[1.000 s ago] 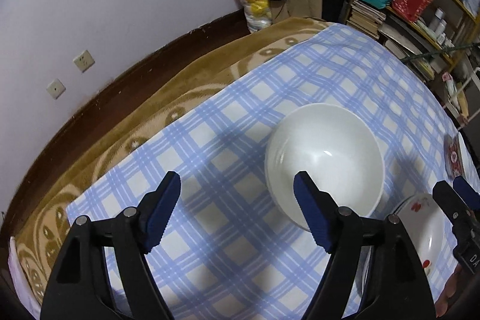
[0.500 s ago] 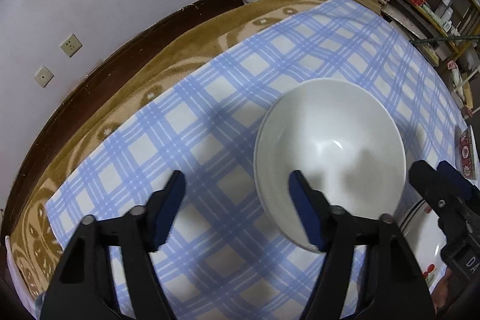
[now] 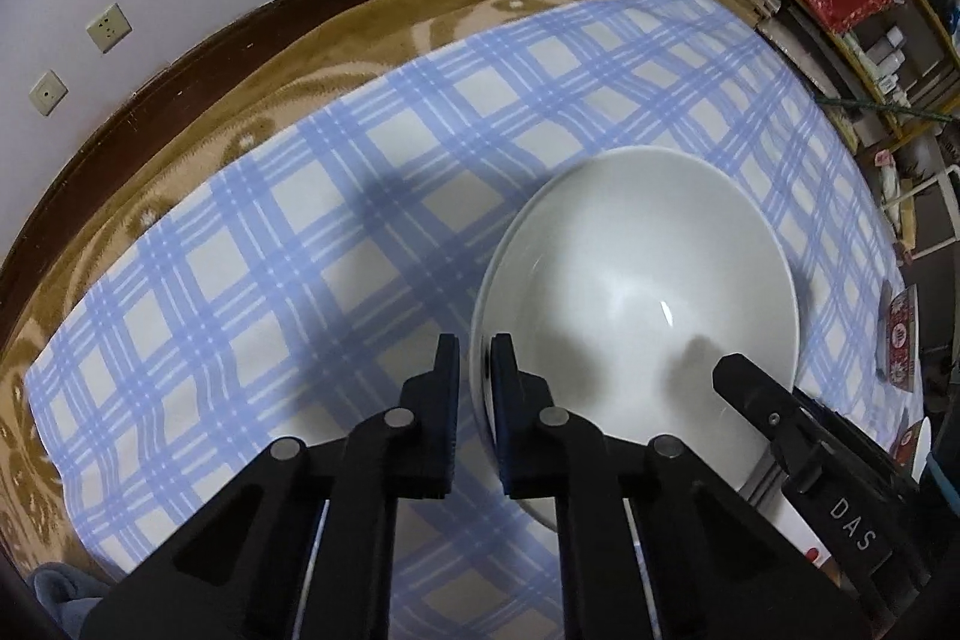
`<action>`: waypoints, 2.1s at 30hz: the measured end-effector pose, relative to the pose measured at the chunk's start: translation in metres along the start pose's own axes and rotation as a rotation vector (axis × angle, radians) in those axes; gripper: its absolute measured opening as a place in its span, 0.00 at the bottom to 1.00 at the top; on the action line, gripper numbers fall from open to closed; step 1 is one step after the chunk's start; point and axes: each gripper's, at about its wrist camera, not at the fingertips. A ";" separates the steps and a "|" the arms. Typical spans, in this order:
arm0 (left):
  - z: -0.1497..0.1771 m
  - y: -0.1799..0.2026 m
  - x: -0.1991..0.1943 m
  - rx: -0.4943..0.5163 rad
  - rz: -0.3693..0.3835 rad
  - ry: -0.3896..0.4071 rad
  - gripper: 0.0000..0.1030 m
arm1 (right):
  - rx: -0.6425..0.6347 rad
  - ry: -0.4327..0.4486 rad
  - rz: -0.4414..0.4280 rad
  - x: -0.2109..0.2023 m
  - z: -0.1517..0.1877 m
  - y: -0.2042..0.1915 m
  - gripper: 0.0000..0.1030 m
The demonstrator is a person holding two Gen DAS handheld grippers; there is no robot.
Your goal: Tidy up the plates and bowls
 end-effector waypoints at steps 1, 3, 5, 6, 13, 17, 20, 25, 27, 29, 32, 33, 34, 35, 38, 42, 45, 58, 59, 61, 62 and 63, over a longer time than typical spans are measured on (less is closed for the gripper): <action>0.000 0.000 0.001 -0.003 0.001 -0.004 0.10 | -0.002 -0.006 0.002 0.002 0.000 -0.001 0.21; -0.001 -0.001 0.002 -0.024 0.016 -0.015 0.08 | -0.014 -0.016 0.007 0.006 0.000 -0.005 0.16; -0.001 -0.001 0.003 -0.018 0.014 -0.014 0.08 | -0.033 -0.025 0.034 0.009 0.000 -0.008 0.16; 0.000 0.001 0.002 0.002 0.005 -0.007 0.08 | -0.041 -0.028 0.043 0.010 0.000 -0.010 0.16; 0.002 -0.001 -0.005 -0.001 0.031 0.009 0.08 | -0.037 -0.021 0.044 0.002 0.003 -0.011 0.15; 0.004 0.000 -0.012 0.000 0.049 0.027 0.08 | -0.043 -0.019 0.059 -0.003 0.005 -0.012 0.15; 0.006 0.007 -0.017 0.019 0.060 0.045 0.08 | -0.044 -0.005 0.072 -0.011 0.006 -0.011 0.15; 0.008 0.016 -0.018 0.028 0.095 0.042 0.09 | -0.021 0.022 0.079 -0.027 0.002 -0.004 0.15; 0.009 0.020 -0.019 0.040 0.099 0.044 0.09 | -0.023 0.028 0.086 -0.031 0.001 -0.003 0.15; 0.010 0.023 -0.019 0.051 0.105 0.044 0.09 | -0.026 0.028 0.093 -0.032 0.000 -0.001 0.15; 0.011 0.027 -0.019 0.064 0.104 0.044 0.09 | -0.014 0.029 0.095 -0.035 0.002 0.003 0.15; 0.011 0.029 -0.019 0.069 0.101 0.046 0.09 | -0.010 0.029 0.095 -0.035 0.002 0.004 0.15; 0.011 0.030 -0.019 0.072 0.102 0.046 0.09 | -0.009 0.027 0.095 -0.034 0.003 0.005 0.15; 0.011 0.030 -0.019 0.075 0.103 0.044 0.09 | -0.006 0.024 0.098 -0.034 0.004 0.006 0.15; 0.008 0.034 -0.017 0.081 0.106 0.042 0.09 | 0.008 0.024 0.094 -0.033 0.005 0.012 0.15; 0.008 0.036 -0.005 0.066 0.122 0.003 0.09 | 0.028 0.015 0.104 -0.028 0.008 0.019 0.15; 0.009 0.040 -0.002 0.084 0.097 0.007 0.09 | 0.042 0.016 0.101 -0.025 0.010 0.023 0.15; 0.015 0.043 -0.006 0.104 0.098 0.003 0.09 | 0.072 0.037 0.081 -0.029 0.018 0.031 0.15; 0.015 0.043 -0.005 0.104 0.094 0.002 0.09 | 0.083 0.040 0.073 -0.030 0.018 0.032 0.15; 0.015 0.044 -0.005 0.108 0.077 0.006 0.09 | 0.093 0.047 0.073 -0.029 0.018 0.032 0.15; 0.015 0.044 -0.006 0.109 0.065 0.010 0.09 | 0.094 0.050 0.075 -0.029 0.018 0.031 0.15; 0.015 0.044 -0.007 0.109 0.051 0.019 0.09 | 0.097 0.053 0.069 -0.029 0.018 0.029 0.15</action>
Point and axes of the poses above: each gripper's, at about its wrist camera, not at the fingertips, and x roughly the way its jaws point, y to its right, z to its underside, and after that the axes turned 4 degrees about -z, right-handed
